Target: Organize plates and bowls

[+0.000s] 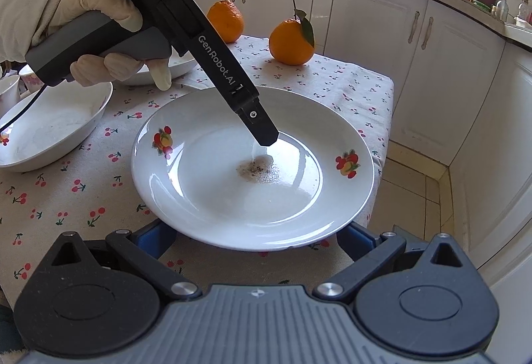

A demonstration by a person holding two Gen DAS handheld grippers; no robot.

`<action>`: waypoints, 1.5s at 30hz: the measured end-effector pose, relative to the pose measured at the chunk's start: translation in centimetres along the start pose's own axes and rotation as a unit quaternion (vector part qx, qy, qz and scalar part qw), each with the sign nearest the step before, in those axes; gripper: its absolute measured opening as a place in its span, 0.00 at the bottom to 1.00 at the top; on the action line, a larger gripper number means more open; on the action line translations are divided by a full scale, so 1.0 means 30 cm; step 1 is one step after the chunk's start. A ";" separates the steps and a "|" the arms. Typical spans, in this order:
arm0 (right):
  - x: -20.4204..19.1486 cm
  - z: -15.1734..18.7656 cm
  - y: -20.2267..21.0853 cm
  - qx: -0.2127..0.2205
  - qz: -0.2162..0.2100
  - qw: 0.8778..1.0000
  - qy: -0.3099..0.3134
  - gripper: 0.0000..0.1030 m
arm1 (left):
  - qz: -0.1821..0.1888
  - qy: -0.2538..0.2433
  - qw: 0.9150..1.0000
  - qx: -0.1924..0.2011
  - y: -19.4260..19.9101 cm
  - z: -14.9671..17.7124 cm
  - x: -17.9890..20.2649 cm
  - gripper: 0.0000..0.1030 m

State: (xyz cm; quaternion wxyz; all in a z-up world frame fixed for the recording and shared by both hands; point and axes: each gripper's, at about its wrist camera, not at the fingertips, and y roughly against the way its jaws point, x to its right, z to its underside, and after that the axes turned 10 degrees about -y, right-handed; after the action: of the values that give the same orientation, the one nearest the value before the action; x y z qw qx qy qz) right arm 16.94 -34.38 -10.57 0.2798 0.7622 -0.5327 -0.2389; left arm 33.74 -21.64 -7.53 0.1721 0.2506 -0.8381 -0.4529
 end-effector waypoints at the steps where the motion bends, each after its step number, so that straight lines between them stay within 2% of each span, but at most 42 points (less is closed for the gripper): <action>1: 0.002 -0.001 0.001 0.001 -0.002 1.000 -0.003 1.00 | 0.000 0.001 1.000 0.000 0.000 -0.001 -0.001 0.66; 4: 0.001 0.002 0.008 0.003 -0.003 1.000 -0.007 1.00 | -0.003 -0.003 1.000 0.005 0.011 0.000 0.007 0.73; 6: -0.004 0.003 0.017 0.004 0.000 1.000 -0.010 1.00 | -0.012 -0.011 1.000 0.014 0.031 -0.001 0.022 0.82; 14: -0.046 0.007 0.106 0.016 0.034 0.999 -0.017 1.00 | -0.049 -0.026 0.997 0.047 0.177 0.027 0.080 0.86; 19: -0.091 0.020 0.184 0.034 0.035 0.998 -0.031 1.00 | -0.071 -0.028 0.994 0.072 0.307 0.077 0.133 0.87; 25: -0.170 0.026 0.261 0.067 0.035 0.996 -0.039 1.00 | -0.102 -0.026 0.989 0.101 0.445 0.175 0.207 0.90; 30: -0.238 0.032 0.298 0.089 0.011 0.996 -0.030 1.00 | -0.120 -0.012 0.986 0.115 0.526 0.278 0.252 0.90; 36: -0.306 0.059 0.277 0.075 -0.009 0.997 -0.010 1.00 | -0.158 0.011 0.981 0.115 0.573 0.426 0.275 0.90; 45: -0.370 0.077 0.206 0.042 -0.043 0.998 0.010 1.00 | -0.202 0.067 0.972 0.102 0.620 0.618 0.219 0.91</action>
State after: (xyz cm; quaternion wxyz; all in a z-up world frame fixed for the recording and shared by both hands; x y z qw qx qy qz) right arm 7.69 -25.99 -7.31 0.2418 0.7979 -0.5063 -0.2205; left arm 13.92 -4.31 -1.25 0.1063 0.4604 -0.7985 -0.3731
